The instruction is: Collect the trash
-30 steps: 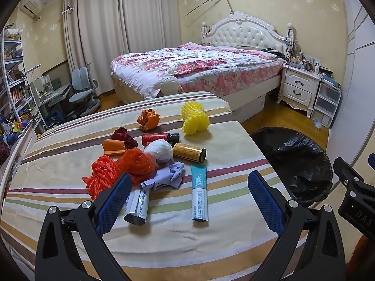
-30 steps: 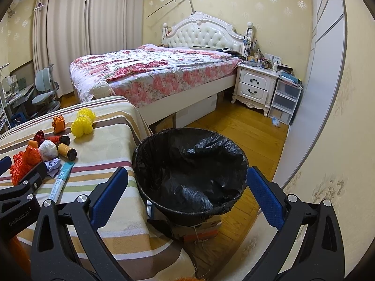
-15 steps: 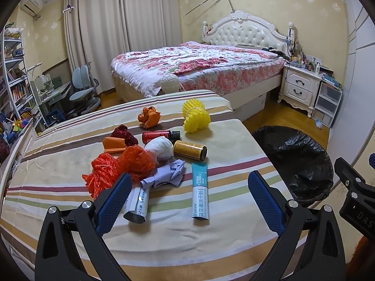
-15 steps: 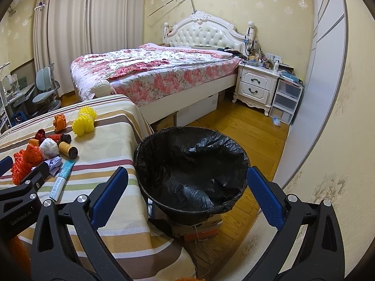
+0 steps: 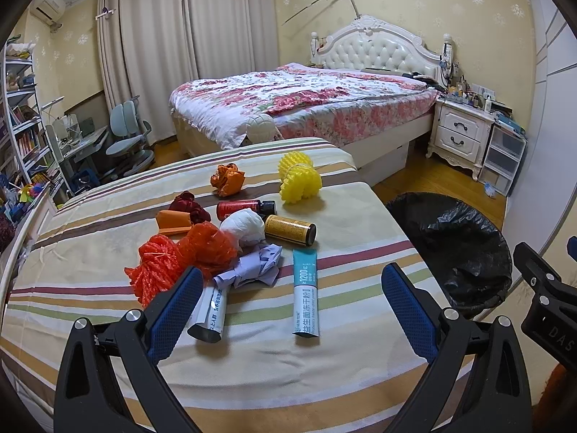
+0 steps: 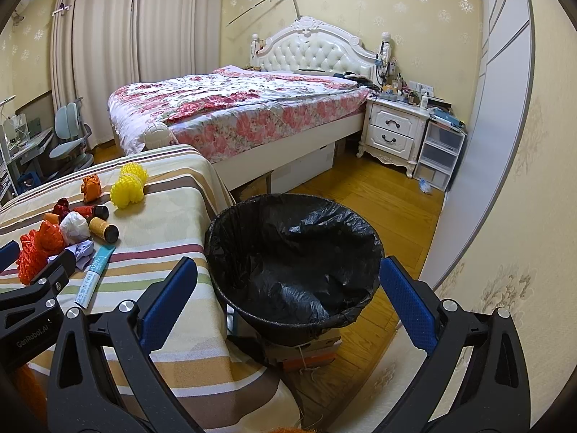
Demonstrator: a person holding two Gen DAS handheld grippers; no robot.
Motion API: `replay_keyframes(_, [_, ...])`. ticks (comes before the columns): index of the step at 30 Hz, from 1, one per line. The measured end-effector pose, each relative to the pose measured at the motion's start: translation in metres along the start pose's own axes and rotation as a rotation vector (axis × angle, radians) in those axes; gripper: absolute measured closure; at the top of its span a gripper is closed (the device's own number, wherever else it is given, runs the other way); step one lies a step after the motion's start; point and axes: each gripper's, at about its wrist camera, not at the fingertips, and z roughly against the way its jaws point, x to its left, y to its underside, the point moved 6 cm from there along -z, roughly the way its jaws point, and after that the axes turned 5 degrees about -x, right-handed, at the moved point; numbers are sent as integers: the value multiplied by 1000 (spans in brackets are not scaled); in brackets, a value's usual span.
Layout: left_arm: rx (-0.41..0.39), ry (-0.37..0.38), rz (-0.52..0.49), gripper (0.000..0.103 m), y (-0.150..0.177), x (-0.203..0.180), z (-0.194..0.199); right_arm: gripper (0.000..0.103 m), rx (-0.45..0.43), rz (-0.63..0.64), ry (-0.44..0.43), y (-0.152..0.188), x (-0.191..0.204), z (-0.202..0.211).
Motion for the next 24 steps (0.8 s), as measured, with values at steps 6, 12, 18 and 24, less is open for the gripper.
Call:
replay_keyframes(6, [0, 1, 0, 6, -1, 0, -1, 4, 0, 0, 0, 1, 0, 0])
replay_keyframes(12, [1, 0, 0, 6, -1, 0, 0, 4, 0, 0, 0, 1, 0, 0])
replay_keyframes(18, [1, 0, 0, 6, -1, 0, -1, 4, 1, -1, -1, 1, 0, 0])
replay_keyframes(24, [1, 1, 0, 6, -1, 0, -1, 4, 2, -1, -1, 2, 0, 0])
